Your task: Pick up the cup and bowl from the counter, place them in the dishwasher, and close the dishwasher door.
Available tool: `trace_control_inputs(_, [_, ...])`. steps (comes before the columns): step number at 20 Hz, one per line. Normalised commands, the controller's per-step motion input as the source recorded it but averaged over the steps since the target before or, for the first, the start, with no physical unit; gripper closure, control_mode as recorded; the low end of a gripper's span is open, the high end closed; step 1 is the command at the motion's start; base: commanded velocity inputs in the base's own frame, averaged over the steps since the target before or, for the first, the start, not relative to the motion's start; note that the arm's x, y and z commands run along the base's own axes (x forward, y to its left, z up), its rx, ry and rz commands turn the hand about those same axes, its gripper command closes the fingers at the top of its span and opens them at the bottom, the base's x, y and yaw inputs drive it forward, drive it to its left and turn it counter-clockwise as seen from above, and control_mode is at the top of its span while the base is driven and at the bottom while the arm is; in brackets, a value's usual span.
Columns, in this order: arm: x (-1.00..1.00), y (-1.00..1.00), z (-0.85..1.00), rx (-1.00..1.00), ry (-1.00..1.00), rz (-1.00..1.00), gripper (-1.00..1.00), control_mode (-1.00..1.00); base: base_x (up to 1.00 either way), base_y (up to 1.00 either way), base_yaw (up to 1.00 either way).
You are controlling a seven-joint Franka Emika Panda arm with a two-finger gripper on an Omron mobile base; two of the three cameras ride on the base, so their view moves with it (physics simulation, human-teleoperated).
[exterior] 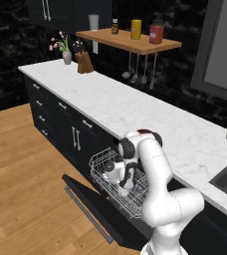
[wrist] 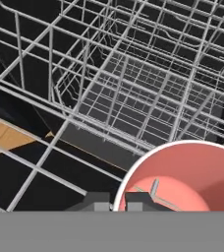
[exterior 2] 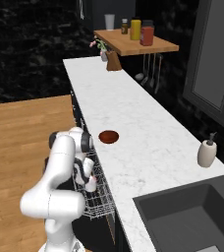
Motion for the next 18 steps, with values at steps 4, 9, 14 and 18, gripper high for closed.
trace_control_inputs(4, [-0.09,0.29,-0.7,0.0,0.0,0.0,-1.0,-1.0,0.0,0.0,0.0])
trace_control_inputs(9, [-0.45,0.33,-0.16,0.0,-0.05,0.0,-1.0,-1.0,0.0,0.0,0.0])
trace_control_inputs(14, [-0.58,0.49,0.22,0.0,-0.03,0.0,-1.0,-1.0,0.0,0.0,0.0])
trace_control_inputs(18, [-0.44,0.46,0.81,-0.08,0.0,0.0,-1.0,-1.0,0.0,0.0,0.0])
